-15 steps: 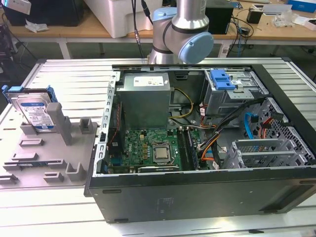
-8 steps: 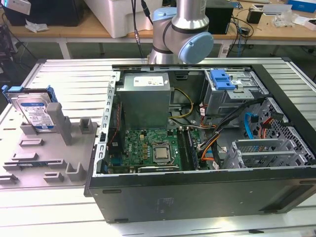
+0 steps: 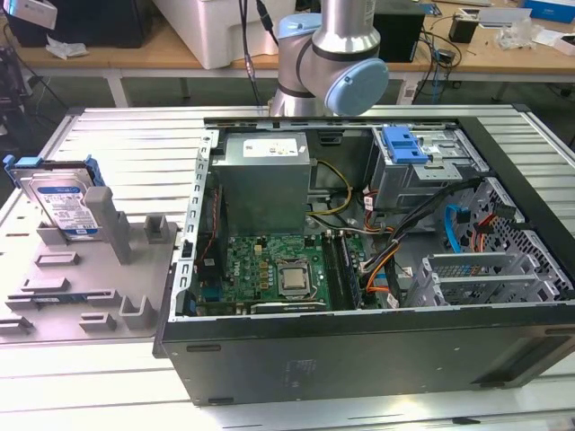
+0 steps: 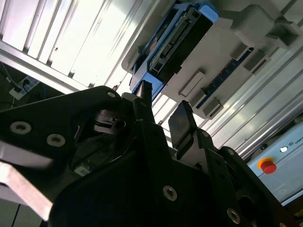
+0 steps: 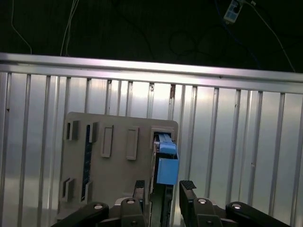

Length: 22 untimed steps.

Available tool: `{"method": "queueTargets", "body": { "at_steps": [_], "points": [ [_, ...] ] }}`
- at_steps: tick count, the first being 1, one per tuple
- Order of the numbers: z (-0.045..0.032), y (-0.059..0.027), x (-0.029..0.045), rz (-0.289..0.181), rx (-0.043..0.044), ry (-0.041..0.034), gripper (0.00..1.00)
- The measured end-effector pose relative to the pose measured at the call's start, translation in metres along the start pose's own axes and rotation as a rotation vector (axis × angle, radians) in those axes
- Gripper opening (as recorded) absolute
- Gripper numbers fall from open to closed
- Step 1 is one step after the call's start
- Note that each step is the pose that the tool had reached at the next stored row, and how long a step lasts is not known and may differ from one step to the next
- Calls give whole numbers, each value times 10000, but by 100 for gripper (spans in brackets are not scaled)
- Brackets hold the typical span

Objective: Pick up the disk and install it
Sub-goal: 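Pick up the disk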

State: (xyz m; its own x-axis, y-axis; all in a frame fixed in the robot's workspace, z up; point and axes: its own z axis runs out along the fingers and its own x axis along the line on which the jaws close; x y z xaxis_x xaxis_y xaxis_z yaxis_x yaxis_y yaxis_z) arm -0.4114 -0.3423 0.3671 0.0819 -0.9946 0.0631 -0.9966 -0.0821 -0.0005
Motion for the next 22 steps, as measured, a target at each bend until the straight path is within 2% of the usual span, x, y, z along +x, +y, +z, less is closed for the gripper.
{"method": "queueTargets", "body": {
  "at_steps": [8,15,22],
  "points": [
    [77,4,-5,10,-4,-2,42],
    [127,16,-10,541,-38,-5,42],
    [181,26,-16,573,-41,-21,42]
  ]
}}
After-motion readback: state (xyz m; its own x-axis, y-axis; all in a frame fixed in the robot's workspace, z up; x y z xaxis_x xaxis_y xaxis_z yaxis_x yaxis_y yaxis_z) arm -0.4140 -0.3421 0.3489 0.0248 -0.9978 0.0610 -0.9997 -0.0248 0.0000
